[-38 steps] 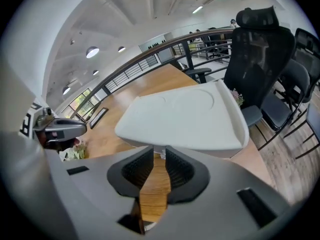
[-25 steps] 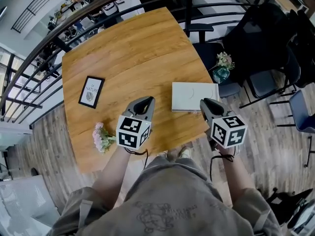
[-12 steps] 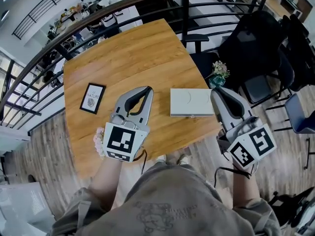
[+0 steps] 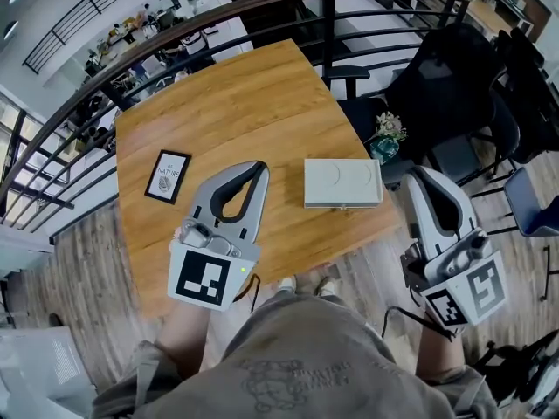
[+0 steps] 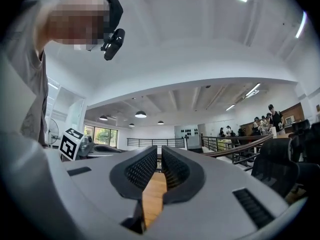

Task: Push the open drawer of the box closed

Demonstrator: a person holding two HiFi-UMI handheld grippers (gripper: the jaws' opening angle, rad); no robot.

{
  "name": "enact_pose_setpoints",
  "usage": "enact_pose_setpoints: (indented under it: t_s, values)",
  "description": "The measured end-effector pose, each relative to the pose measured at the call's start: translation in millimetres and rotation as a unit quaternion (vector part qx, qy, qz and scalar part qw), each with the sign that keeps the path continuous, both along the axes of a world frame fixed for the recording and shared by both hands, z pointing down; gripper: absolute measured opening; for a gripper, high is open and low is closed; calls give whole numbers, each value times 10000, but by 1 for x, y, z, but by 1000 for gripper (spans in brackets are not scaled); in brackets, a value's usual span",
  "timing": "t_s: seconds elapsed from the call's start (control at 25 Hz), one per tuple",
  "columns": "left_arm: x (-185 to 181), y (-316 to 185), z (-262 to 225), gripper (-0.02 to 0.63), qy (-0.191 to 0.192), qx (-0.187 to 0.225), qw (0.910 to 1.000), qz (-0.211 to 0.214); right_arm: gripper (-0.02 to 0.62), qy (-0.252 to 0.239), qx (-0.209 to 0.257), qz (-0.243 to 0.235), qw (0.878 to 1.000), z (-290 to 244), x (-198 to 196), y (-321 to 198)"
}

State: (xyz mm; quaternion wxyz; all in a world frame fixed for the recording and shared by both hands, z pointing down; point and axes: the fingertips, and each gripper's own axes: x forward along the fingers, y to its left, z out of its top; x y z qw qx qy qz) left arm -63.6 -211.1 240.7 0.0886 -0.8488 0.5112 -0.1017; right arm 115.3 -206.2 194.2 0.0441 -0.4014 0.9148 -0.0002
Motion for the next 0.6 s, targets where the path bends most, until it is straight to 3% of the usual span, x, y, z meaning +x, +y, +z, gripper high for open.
enact_pose_setpoints:
  t_s: [0.6]
  values:
    - [4, 26, 33, 17, -61, -314, 9994, 140, 43, 477, -873, -106, 9950, 72, -10, 20]
